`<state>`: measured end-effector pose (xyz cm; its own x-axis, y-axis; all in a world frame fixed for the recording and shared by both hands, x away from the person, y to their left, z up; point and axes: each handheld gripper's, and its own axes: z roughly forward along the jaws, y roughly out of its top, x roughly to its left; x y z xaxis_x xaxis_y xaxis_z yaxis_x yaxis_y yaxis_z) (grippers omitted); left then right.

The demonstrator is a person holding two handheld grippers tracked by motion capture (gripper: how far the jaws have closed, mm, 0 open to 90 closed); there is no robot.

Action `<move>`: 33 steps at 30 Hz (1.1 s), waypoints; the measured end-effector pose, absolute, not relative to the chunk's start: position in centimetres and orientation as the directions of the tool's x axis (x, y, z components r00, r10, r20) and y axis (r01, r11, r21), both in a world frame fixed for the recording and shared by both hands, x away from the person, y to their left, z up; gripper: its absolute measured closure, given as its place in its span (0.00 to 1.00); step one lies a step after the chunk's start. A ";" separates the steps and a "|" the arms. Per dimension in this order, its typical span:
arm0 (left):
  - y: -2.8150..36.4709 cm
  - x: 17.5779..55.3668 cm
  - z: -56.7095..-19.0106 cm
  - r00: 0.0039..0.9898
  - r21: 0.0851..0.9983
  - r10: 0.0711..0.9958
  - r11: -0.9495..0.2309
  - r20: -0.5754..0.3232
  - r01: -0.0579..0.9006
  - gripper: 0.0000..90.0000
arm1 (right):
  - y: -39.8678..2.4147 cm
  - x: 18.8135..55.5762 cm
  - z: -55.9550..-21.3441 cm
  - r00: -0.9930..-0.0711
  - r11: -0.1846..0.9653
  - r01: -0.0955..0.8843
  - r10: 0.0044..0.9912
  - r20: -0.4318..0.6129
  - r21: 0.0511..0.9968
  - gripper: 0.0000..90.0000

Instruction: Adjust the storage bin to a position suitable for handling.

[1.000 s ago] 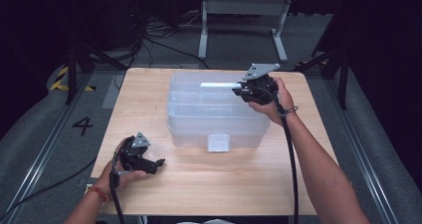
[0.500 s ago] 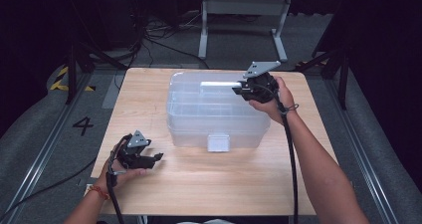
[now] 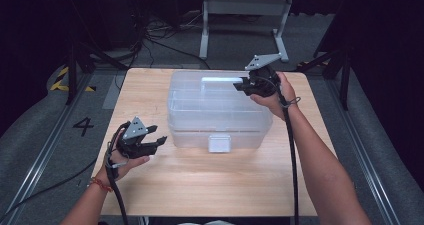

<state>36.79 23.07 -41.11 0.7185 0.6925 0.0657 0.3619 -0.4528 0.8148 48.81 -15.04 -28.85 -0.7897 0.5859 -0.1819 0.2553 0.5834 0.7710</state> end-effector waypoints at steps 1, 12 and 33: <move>23.0 36.9 -40.9 0.724 0.815 0.686 -0.456 0.067 0.357 0.52 | -15.0 48.8 -28.8 -0.790 0.583 0.255 0.586 -0.182 0.771 0.82; 21.7 37.4 -40.0 0.751 0.826 0.658 -0.457 0.065 0.330 0.71 | -14.8 49.5 -28.0 -0.781 0.585 0.293 0.603 -0.164 0.757 0.81; 21.4 38.4 -39.7 0.738 0.868 0.672 -0.404 0.067 0.289 0.95 | -14.6 49.8 -27.6 -0.773 0.593 0.306 0.611 -0.170 0.745 0.80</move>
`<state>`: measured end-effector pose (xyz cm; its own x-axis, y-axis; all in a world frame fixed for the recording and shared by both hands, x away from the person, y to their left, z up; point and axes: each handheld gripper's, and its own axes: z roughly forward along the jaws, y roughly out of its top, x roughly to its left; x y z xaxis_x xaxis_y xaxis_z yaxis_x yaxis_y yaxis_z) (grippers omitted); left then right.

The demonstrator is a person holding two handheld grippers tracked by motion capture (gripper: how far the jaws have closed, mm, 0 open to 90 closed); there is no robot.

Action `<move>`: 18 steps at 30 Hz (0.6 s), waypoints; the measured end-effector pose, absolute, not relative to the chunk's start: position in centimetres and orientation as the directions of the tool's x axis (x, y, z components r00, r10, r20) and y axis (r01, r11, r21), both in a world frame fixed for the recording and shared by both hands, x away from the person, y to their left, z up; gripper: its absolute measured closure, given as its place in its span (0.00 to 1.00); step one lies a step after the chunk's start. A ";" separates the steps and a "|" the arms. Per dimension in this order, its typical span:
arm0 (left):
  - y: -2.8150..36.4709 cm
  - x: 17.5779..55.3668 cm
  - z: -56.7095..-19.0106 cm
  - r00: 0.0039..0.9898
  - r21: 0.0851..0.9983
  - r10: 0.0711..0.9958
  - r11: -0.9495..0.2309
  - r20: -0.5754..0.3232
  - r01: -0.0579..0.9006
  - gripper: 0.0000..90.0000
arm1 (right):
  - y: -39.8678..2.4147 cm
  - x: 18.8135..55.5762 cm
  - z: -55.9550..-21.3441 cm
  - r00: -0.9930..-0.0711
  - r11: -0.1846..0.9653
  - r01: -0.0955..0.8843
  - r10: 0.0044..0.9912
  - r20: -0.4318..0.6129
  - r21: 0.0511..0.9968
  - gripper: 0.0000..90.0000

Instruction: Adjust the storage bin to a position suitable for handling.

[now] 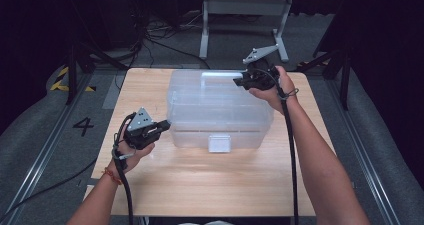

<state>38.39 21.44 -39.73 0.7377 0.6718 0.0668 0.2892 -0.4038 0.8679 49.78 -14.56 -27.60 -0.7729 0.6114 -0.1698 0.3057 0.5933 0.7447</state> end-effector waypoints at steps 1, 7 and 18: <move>21.5 38.4 -39.7 0.738 0.869 0.671 -0.406 0.074 0.282 0.95 | -14.6 49.8 -27.6 -0.771 0.592 0.306 0.614 -0.171 0.746 0.80; 21.7 38.5 -40.0 0.738 0.880 0.672 -0.385 0.059 0.280 0.99 | -14.6 49.4 -27.6 -0.755 0.592 0.303 0.628 -0.191 0.746 0.75; 21.5 38.7 -40.1 0.737 0.879 0.672 -0.391 0.070 0.273 0.99 | -18.5 47.4 -26.6 -0.722 0.531 0.279 0.666 -0.191 0.800 0.62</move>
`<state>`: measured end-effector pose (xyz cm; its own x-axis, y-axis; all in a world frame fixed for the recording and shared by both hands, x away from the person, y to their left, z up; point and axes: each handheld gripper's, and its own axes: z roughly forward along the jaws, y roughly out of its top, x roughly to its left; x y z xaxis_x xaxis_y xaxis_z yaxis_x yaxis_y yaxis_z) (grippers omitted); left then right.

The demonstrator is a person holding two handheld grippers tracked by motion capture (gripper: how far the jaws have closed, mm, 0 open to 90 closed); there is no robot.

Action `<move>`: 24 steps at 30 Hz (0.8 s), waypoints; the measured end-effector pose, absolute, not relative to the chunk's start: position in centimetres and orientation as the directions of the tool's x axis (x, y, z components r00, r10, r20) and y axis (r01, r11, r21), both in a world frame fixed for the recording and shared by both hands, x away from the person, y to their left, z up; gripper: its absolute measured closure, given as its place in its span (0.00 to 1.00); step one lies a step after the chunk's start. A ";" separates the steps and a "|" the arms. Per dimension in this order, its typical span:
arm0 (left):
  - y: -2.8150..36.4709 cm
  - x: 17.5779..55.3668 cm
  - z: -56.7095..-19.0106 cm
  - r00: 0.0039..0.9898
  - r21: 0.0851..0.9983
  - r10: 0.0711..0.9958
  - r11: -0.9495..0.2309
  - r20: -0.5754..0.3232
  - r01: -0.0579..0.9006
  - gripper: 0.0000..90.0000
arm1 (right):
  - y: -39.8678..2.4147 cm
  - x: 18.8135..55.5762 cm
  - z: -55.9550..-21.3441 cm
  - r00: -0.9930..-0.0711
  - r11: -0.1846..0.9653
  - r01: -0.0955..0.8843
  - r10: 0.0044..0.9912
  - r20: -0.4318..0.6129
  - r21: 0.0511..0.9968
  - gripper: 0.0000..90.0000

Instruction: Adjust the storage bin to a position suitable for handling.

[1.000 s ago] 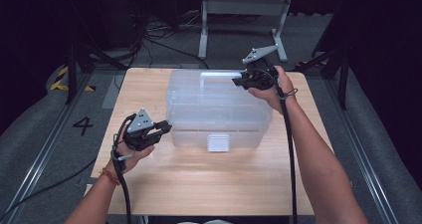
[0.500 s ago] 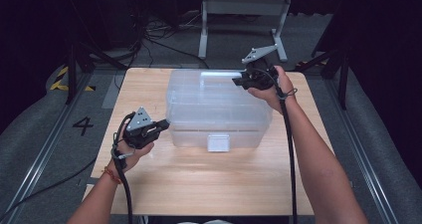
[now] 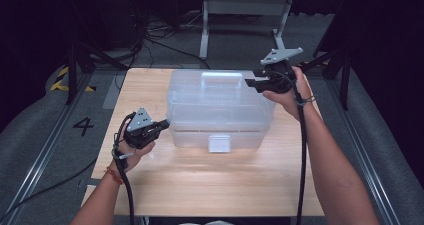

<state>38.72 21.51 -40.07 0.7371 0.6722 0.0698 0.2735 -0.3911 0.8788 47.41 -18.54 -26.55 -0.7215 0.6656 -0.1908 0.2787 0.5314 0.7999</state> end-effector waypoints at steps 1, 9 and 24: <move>21.5 38.7 -40.1 0.737 0.878 0.672 -0.393 0.072 0.274 0.99 | -19.3 47.1 -26.5 -0.712 0.527 0.271 0.673 -0.201 0.805 0.62; 21.5 38.9 -40.1 0.738 0.877 0.670 -0.399 0.079 0.268 1.00 | -24.5 44.6 -26.6 -0.680 0.454 0.242 0.710 -0.184 0.858 0.58; 21.4 39.2 -39.7 0.737 0.877 0.670 -0.402 0.085 0.263 0.99 | -29.7 42.3 -32.6 -0.641 0.410 0.284 0.753 -0.146 0.867 0.54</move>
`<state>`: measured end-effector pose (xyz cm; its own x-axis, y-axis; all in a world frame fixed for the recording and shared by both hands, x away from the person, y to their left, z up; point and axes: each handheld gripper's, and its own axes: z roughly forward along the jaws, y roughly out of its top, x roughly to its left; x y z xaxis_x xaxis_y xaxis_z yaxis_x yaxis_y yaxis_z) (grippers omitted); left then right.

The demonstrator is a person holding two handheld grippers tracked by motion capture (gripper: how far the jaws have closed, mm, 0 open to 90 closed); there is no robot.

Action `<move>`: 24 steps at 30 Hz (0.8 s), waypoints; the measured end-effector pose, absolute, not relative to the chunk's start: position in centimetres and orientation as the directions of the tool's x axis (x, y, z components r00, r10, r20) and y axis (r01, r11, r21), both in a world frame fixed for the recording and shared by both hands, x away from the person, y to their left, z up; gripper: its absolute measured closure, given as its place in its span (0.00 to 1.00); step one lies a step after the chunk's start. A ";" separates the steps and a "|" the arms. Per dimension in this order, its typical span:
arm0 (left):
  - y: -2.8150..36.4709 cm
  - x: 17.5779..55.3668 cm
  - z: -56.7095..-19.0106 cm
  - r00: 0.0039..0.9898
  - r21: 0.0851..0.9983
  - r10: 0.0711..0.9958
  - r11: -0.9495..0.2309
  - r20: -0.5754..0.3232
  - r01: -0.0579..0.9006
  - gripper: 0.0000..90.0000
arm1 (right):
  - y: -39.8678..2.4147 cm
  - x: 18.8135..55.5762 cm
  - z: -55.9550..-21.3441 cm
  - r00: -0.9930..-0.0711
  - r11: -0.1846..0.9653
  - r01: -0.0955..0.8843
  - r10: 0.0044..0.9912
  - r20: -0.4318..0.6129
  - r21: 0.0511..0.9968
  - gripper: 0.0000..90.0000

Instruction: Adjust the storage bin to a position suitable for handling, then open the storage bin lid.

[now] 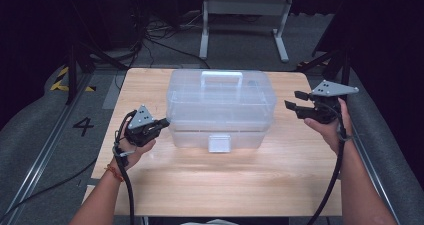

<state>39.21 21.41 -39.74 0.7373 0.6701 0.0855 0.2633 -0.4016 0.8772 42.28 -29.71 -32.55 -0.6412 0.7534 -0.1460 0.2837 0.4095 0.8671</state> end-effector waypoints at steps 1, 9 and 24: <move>21.4 39.2 -39.7 0.737 0.877 0.670 -0.402 0.085 0.263 0.99 | -29.8 42.2 -33.0 -0.645 0.420 0.284 0.749 -0.153 0.862 0.53; 21.4 39.2 -39.6 0.737 0.881 0.671 -0.398 0.088 0.257 0.99 | -29.4 41.3 -36.6 -0.674 0.459 0.281 0.719 -0.167 0.843 0.51; 21.2 39.6 -38.5 0.739 0.885 0.665 -0.402 0.107 0.234 0.99 | -26.4 40.7 -38.0 -0.701 0.462 0.170 0.677 -0.223 0.870 0.54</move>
